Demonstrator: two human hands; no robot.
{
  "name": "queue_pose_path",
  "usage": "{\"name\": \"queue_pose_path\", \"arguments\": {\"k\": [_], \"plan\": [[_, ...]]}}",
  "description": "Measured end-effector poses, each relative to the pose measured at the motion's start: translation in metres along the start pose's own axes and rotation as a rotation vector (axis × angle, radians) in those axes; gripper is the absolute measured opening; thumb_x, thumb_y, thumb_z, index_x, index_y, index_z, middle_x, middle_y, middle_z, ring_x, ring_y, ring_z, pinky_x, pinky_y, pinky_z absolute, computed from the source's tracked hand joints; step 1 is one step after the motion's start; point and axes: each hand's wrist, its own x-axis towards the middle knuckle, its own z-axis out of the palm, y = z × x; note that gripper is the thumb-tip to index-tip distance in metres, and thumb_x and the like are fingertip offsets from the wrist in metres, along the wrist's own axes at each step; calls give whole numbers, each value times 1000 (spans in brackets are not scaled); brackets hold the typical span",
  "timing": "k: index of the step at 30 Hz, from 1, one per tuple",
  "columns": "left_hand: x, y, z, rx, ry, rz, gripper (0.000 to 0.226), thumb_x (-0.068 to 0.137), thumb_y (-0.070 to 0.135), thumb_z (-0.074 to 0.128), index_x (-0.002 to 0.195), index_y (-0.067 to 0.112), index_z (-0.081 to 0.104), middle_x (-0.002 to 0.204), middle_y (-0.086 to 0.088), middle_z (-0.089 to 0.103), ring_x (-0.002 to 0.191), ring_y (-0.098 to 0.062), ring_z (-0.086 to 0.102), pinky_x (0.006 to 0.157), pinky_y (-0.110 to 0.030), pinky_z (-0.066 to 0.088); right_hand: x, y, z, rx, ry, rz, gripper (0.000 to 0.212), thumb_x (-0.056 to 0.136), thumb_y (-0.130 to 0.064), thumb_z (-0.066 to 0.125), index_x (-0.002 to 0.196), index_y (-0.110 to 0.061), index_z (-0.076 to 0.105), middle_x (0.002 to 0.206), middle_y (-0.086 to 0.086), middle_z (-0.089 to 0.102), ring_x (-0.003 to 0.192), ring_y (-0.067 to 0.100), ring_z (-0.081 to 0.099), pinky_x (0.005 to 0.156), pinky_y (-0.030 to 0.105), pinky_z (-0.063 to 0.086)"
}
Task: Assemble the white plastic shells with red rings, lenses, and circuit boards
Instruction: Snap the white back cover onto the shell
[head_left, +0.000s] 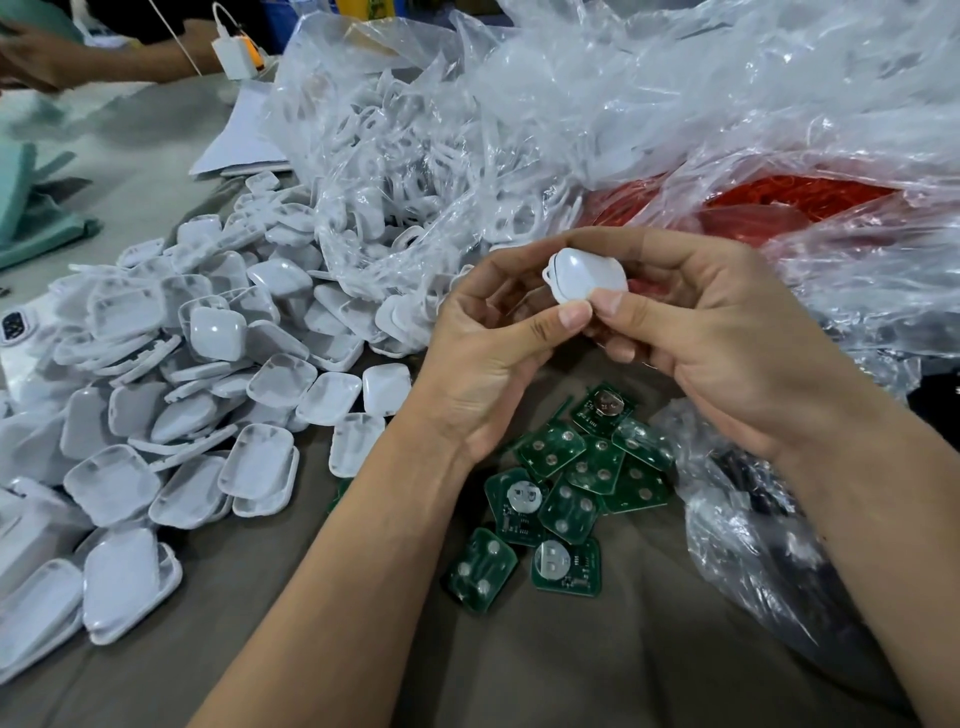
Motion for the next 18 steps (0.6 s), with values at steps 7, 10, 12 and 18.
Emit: {"name": "queue_pose_path", "arguments": {"k": [7,10,12,18], "plan": [[2,1,1,138,166,-32,22,79,13,77,100,8,75,89,-11,74,77,-17,73,67,-26,62,0,2,0,-291,112,-86,42,90,2,75,116,-31,76,102,-3,81,95,18,78,86,44,65],[3,-2,3,217,248,-25,7,88,12,75,90,7,72,85,-11,76,69,-18,73,60,-26,61,0,5,-1,-355,76,-95,44,91,0,75,121,-32,75,100,-6,81,93,10,78,82,32,65],[3,-2,2,263,258,-18,8,91,8,74,92,2,69,81,-10,75,68,-17,73,59,-26,61,0,6,-2,-373,63,-99,45,91,-1,76,122,-32,74,99,-6,81,93,8,77,81,29,64],[2,-2,3,311,286,21,12,91,6,75,95,-4,72,82,-12,75,68,-18,73,59,-23,59,3,11,-4,-376,112,-103,50,86,-2,81,125,-30,71,110,-1,73,90,15,78,70,28,63]]}}
